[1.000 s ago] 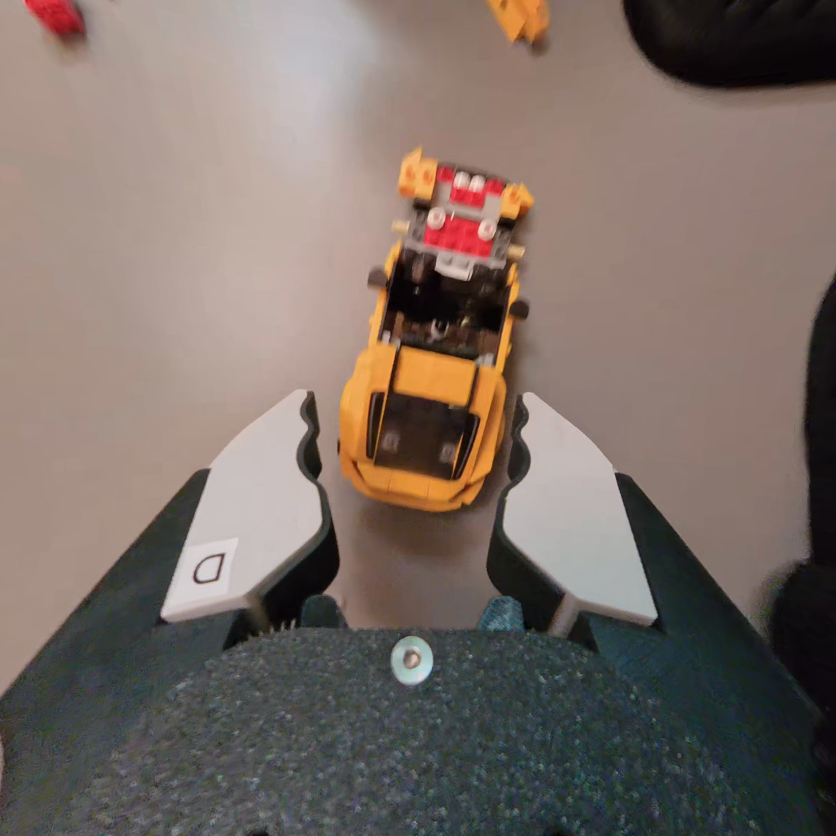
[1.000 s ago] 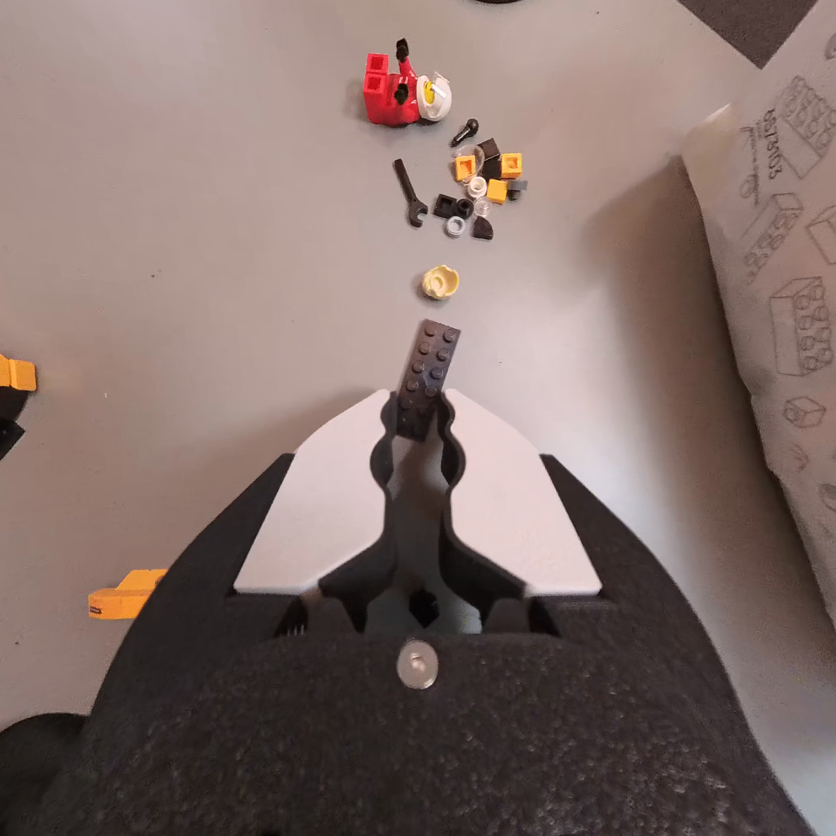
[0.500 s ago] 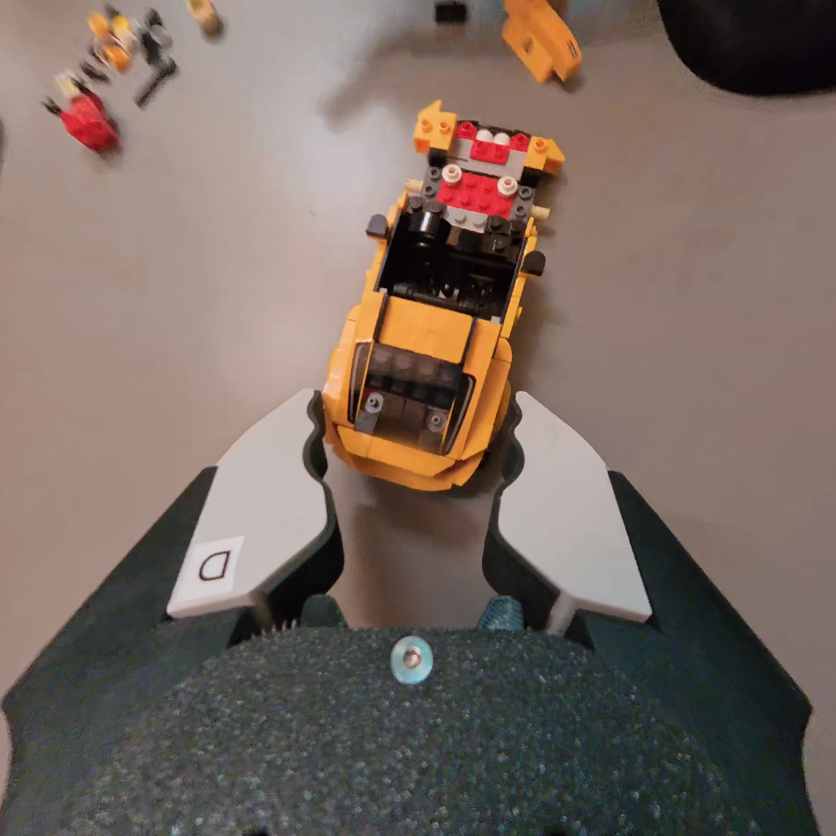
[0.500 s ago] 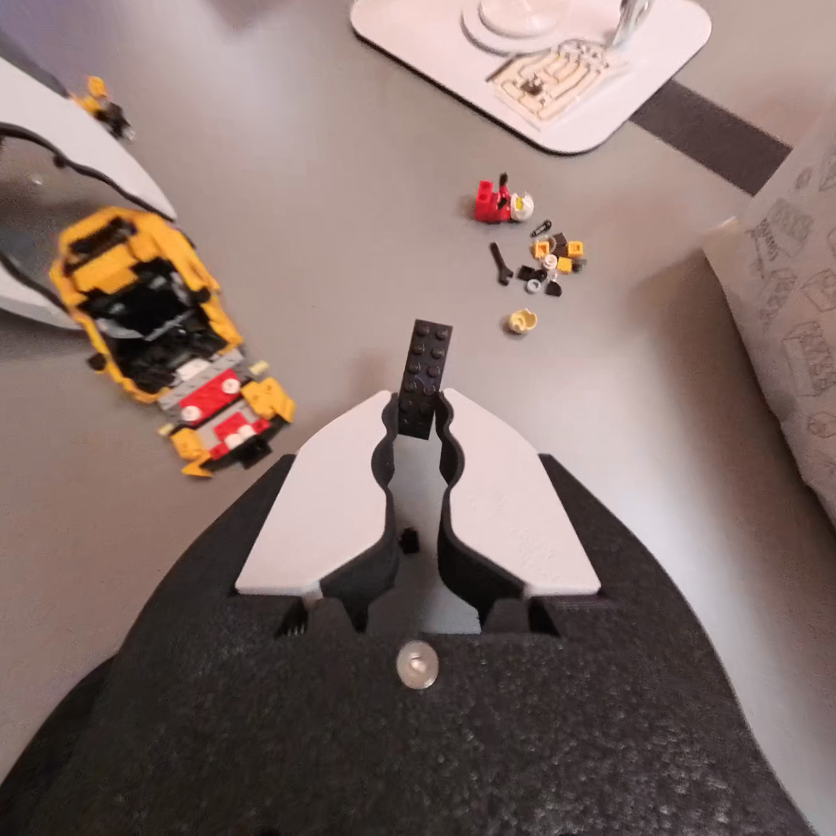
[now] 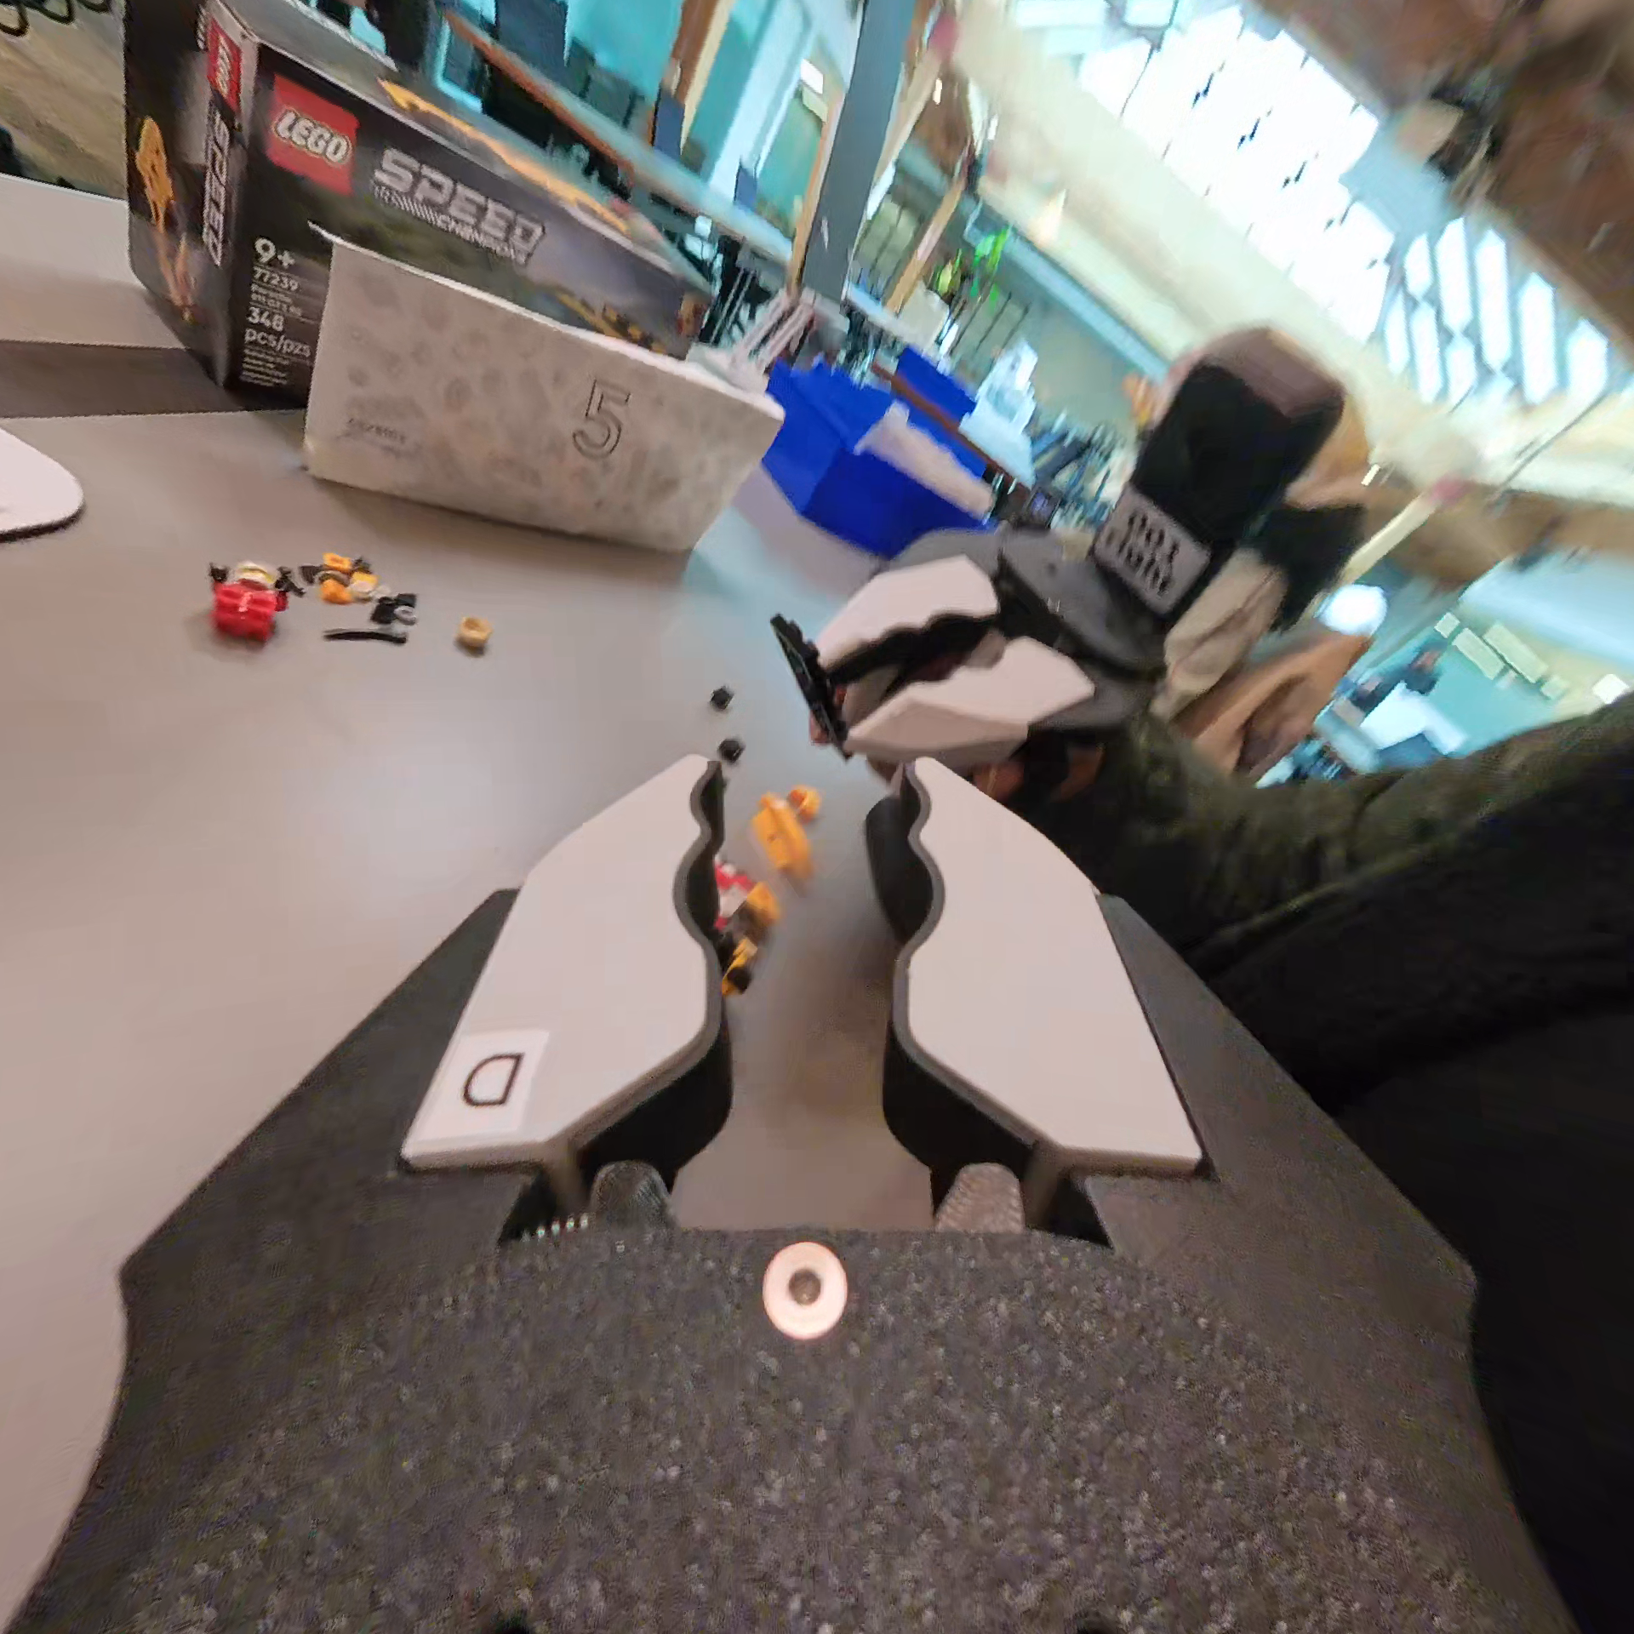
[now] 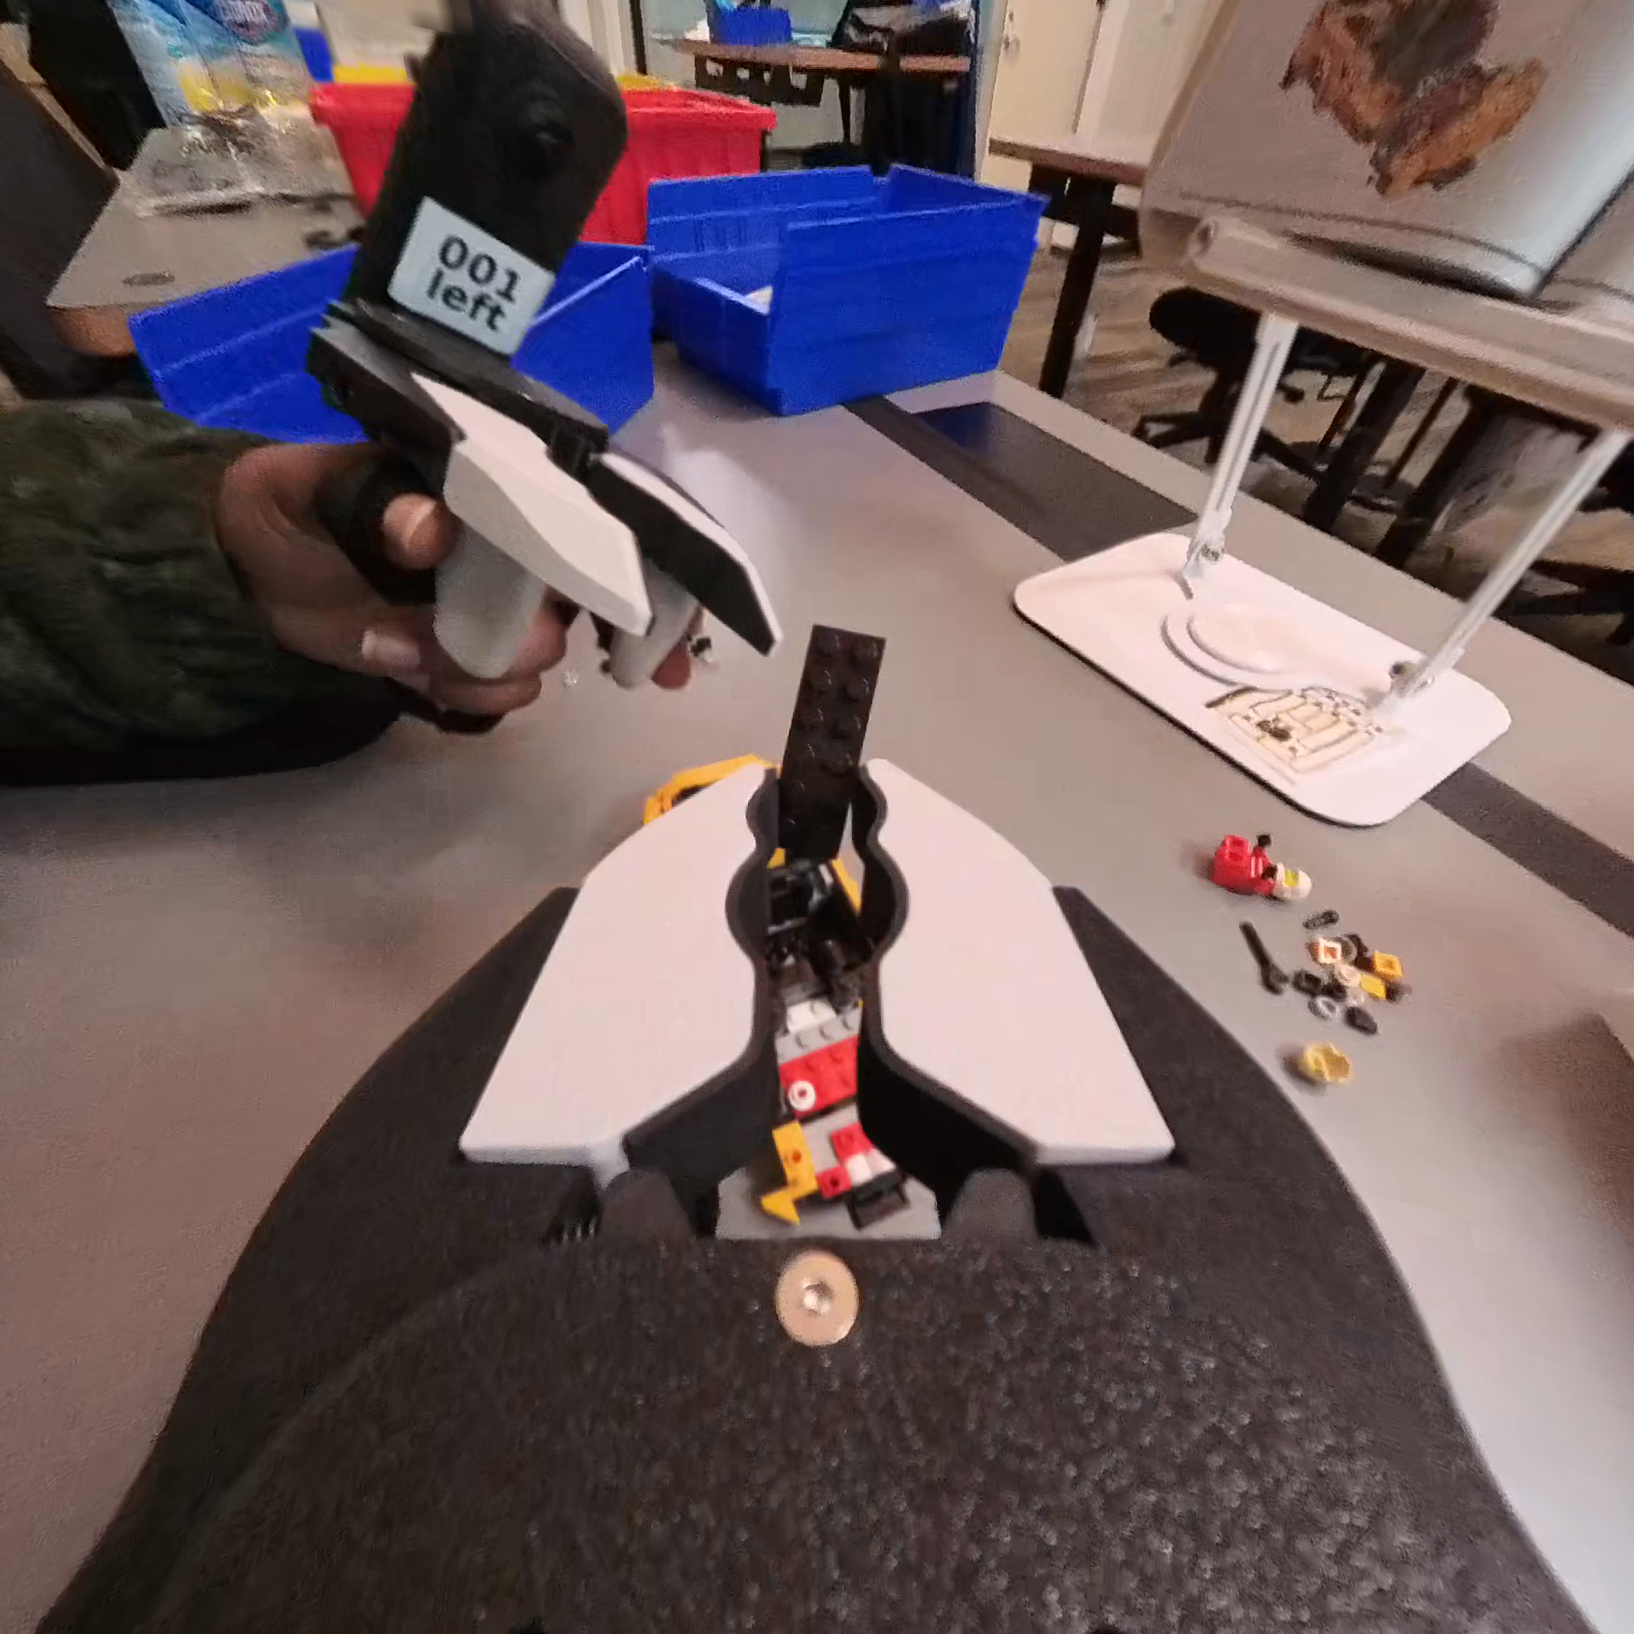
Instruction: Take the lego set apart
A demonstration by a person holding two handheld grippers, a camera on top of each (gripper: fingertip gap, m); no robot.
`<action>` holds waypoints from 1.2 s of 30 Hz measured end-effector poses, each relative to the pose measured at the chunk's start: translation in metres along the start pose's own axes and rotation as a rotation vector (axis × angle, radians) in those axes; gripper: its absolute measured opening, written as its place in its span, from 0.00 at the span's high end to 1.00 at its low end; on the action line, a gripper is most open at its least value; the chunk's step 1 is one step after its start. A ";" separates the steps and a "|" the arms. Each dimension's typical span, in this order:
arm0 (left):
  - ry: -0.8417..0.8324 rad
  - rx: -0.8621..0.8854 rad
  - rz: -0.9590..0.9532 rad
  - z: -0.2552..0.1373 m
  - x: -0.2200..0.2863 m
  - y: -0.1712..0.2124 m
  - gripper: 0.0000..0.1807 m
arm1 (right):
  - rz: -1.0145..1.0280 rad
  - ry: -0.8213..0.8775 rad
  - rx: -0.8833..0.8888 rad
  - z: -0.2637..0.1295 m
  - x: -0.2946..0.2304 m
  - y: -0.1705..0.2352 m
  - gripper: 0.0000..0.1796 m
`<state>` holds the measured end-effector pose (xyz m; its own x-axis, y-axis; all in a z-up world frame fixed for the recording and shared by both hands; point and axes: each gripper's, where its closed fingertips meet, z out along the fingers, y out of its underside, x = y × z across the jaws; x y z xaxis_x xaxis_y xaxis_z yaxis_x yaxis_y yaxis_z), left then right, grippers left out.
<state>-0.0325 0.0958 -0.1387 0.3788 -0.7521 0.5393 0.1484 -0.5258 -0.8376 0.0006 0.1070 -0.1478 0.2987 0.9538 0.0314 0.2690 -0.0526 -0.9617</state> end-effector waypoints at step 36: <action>-0.412 -0.543 -0.114 -0.166 -0.108 0.066 0.98 | 0.009 0.114 0.166 -0.013 0.029 -0.002 0.87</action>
<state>-0.2151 0.0766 -0.2378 0.7199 -0.5248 0.4542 -0.2302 -0.7980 -0.5570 0.0204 0.1312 -0.1419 0.4044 0.9135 0.0437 0.1136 -0.0027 -0.9935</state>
